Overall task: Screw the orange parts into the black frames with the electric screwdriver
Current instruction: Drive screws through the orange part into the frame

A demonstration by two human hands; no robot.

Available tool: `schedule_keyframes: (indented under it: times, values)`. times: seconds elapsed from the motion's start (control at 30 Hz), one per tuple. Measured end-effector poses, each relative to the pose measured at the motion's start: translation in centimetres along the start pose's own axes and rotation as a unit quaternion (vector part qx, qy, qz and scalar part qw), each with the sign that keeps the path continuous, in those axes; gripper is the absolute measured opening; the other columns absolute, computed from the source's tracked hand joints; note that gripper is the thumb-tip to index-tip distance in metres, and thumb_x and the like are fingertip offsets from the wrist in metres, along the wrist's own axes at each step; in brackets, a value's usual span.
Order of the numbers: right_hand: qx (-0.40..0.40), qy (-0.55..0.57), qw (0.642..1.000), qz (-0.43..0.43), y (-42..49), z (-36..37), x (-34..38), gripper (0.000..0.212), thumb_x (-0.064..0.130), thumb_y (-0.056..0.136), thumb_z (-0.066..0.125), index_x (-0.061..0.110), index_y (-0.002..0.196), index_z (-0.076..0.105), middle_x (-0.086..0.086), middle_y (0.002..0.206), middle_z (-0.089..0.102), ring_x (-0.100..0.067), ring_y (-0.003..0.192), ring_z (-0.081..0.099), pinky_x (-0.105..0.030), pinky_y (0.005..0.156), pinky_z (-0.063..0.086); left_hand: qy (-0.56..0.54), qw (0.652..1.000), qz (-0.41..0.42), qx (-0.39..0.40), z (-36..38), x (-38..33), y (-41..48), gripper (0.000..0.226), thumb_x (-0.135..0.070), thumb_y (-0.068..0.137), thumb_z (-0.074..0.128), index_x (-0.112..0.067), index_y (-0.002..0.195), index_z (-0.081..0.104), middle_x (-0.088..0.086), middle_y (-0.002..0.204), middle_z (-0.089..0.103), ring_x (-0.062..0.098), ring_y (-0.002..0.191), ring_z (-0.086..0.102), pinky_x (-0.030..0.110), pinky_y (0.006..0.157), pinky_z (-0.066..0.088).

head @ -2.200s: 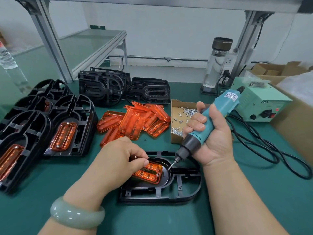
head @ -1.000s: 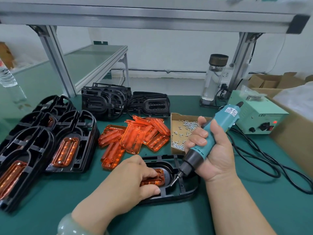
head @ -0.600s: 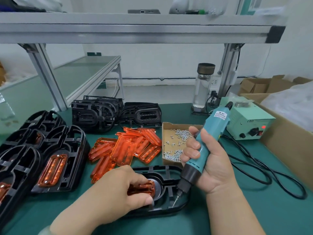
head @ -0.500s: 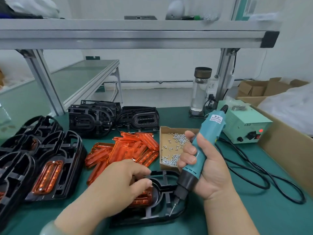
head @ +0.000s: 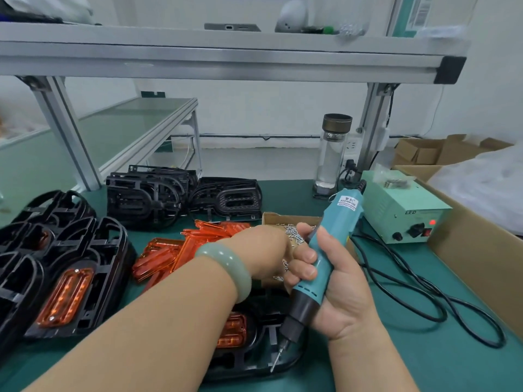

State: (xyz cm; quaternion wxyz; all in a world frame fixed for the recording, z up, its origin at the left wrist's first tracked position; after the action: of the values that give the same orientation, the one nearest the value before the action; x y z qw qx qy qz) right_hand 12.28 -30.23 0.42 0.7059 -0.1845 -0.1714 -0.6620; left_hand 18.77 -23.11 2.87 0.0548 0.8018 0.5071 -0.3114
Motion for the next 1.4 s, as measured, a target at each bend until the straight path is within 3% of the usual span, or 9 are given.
schedule_keyframes:
  times: [0.07, 0.17, 0.4, 0.6, 0.77, 0.87, 0.97, 1.13, 1.4]
  values:
    - [-0.001, 0.0, 1.0, 0.0, 0.0, 0.0, -0.1, 0.025, 0.026, 0.073, 0.064, 0.012, 0.093, 0.062, 0.002, 0.055, 0.044, -0.007, 0.037, 0.041, -0.022, 0.041, 0.041, -0.178, 0.979, -0.094, 0.032, 0.8, 0.5, -0.2, 0.021, -0.011, 0.094, 0.042, -0.007, 0.079, 0.056, 0.005, 0.042, 0.054, 0.014, 0.03, 0.054, 0.016, 0.033, 0.042]
    - [-0.007, 0.002, 1.0, 0.002, 0.1, -0.1, -0.2, 0.026, 0.027, 0.072, 0.065, 0.013, 0.094, 0.061, 0.002, 0.055, 0.044, -0.007, 0.038, 0.041, -0.022, 0.042, 0.041, -0.303, 0.941, -0.143, 0.045, 1.8, 0.6, 0.5, 0.015, -0.015, 0.093, 0.041, -0.01, 0.092, 0.055, 0.004, 0.045, 0.057, 0.016, 0.026, 0.05, 0.019, 0.03, 0.04]
    - [-0.011, 0.02, 1.0, 0.005, 0.2, -0.3, -0.1, 0.028, 0.027, 0.07, 0.066, 0.014, 0.095, 0.06, 0.003, 0.056, 0.043, -0.006, 0.038, 0.041, -0.02, 0.043, 0.041, -0.129, 0.99, -0.057, 0.017, 2.0, 0.5, 1.7, 0.028, -0.02, 0.097, 0.04, -0.018, 0.075, 0.057, -0.003, 0.047, 0.05, 0.008, 0.037, 0.044, 0.019, 0.041, 0.038]
    - [-0.01, 0.02, 1.0, 0.006, 0.1, -0.2, -0.2, 0.023, 0.027, 0.072, 0.065, 0.013, 0.09, 0.064, 0.002, 0.056, 0.043, -0.007, 0.038, 0.041, -0.02, 0.043, 0.041, 0.165, 0.983, 0.055, -0.052, 1.2, -0.1, 1.6, 0.024, -0.007, 0.097, 0.042, -0.003, 0.111, 0.062, 0.019, 0.11, 0.063, 0.034, 0.101, 0.059, 0.043, 0.088, 0.049]
    - [-0.01, 0.014, 1.0, 0.008, 0.1, -0.3, 0.0, 0.025, 0.029, 0.073, 0.063, 0.014, 0.093, 0.062, 0.003, 0.056, 0.044, -0.006, 0.039, 0.04, -0.02, 0.044, 0.04, 0.227, 0.968, 0.075, -0.07, 1.1, -0.2, 1.8, 0.022, -0.01, 0.095, 0.046, -0.009, 0.109, 0.062, 0.012, 0.103, 0.064, 0.031, 0.097, 0.06, 0.039, 0.084, 0.05]
    - [-0.007, 0.013, 1.0, 0.008, 0.2, -0.2, 0.0, 0.027, 0.029, 0.071, 0.065, 0.015, 0.094, 0.061, 0.003, 0.057, 0.043, -0.006, 0.039, 0.04, -0.02, 0.044, 0.04, 0.248, 0.966, 0.067, -0.04, 1.3, 0.0, 2.2, 0.016, -0.012, 0.091, 0.045, -0.016, 0.084, 0.058, 0.002, 0.081, 0.059, 0.025, 0.08, 0.057, 0.031, 0.077, 0.048]
    - [-0.007, 0.015, 1.0, 0.003, 0.1, -0.2, 0.1, 0.027, 0.029, 0.071, 0.065, 0.014, 0.094, 0.061, 0.004, 0.056, 0.044, -0.006, 0.039, 0.041, -0.02, 0.045, 0.04, 0.221, 0.971, 0.076, -0.059, 0.4, -0.2, 1.9, 0.021, -0.016, 0.087, 0.05, -0.022, 0.069, 0.058, -0.002, 0.071, 0.058, 0.02, 0.071, 0.054, 0.026, 0.067, 0.042]
    - [-0.01, 0.022, 1.0, 0.0, 0.1, -0.1, 0.1, 0.026, 0.028, 0.072, 0.063, 0.013, 0.093, 0.061, 0.004, 0.055, 0.044, -0.006, 0.038, 0.042, -0.02, 0.044, 0.041, 0.104, 0.986, 0.087, -0.093, -0.1, 0.6, 1.8, 0.026, -0.017, 0.093, 0.05, -0.026, 0.108, 0.07, -0.001, 0.115, 0.067, 0.016, 0.098, 0.061, 0.022, 0.083, 0.043]
    - [-0.006, 0.026, 1.0, -0.003, 0.0, -0.1, 0.1, 0.022, 0.027, 0.072, 0.064, 0.012, 0.088, 0.065, 0.003, 0.056, 0.043, -0.007, 0.038, 0.042, -0.021, 0.041, 0.043, -0.064, 0.983, 0.045, -0.169, -0.7, 1.6, 1.6, 0.017, -0.01, 0.085, 0.06, -0.023, 0.091, 0.07, -0.005, 0.091, 0.068, 0.007, 0.08, 0.059, 0.014, 0.067, 0.044]
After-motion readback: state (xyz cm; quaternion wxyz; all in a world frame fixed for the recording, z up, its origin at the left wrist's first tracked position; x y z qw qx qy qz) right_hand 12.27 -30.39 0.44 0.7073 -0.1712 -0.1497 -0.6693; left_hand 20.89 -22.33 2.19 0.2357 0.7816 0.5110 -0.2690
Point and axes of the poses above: each hand's wrist, its own y-axis towards the middle knuckle, its own z-axis out of the palm, x = y × z, the point moved 5 cm from there along y, towards the middle knuckle
